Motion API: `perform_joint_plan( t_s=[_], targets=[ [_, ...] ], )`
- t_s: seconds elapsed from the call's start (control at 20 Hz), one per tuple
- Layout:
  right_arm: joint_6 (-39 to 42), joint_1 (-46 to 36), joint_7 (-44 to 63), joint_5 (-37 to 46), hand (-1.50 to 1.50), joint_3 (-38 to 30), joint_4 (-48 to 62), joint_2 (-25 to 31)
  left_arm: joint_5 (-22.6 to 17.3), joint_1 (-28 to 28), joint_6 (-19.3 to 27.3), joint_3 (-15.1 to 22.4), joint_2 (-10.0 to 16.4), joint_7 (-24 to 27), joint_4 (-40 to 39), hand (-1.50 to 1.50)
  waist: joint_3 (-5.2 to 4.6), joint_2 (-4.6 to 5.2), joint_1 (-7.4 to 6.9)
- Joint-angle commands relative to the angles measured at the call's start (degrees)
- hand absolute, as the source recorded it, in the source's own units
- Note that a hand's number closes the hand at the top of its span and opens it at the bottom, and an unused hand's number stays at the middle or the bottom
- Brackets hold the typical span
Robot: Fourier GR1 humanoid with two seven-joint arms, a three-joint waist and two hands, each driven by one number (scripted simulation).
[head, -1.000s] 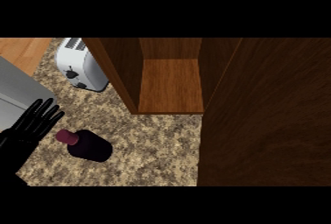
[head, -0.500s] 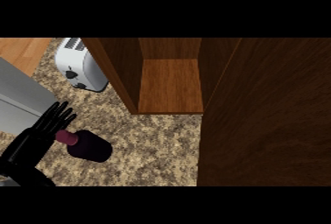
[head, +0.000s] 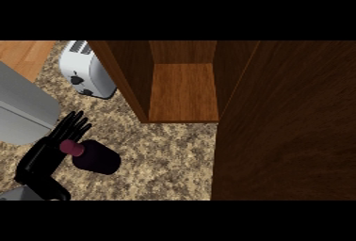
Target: Pick up the wine, place it into the cabinet and close the cabinet
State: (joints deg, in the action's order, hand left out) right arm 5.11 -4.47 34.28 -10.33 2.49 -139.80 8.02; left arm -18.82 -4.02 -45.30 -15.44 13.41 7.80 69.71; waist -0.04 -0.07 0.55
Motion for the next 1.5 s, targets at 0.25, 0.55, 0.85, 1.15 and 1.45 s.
perform_joint_plan(
  t_s=[0.25,0.55,0.85,1.15,1.45],
  targets=[
    [-0.8,2.8,2.6,-2.1,-1.5,1.3,-9.2,-1.6,9.2,-3.5,-0.7,0.3,1.4,11.7,-11.6,-1.5,0.0,0.05,0.13],
    [-0.6,0.8,3.9,-4.1,-1.5,-1.6,-8.5,-0.9,12.2,-2.8,2.6,3.3,-2.1,14.1,-12.0,-1.5,0.0,0.01,-0.06],
    [-0.4,1.0,6.8,-4.7,-1.5,-0.7,-10.6,-0.5,12.5,-4.2,-0.4,3.2,0.5,17.4,-18.4,-1.5,0.0,-0.02,0.03],
    [-0.3,-1.2,8.7,-7.5,-1.5,-2.9,-9.6,0.6,14.0,-7.6,2.4,4.4,-1.0,19.8,-23.0,-1.5,-0.01,0.04,0.24],
    [-0.7,0.5,5.2,-1.9,-1.5,0.5,-9.4,-1.4,13.3,-9.7,1.7,4.5,-1.2,22.7,-27.9,-1.5,-0.02,0.06,0.3]
  ],
)
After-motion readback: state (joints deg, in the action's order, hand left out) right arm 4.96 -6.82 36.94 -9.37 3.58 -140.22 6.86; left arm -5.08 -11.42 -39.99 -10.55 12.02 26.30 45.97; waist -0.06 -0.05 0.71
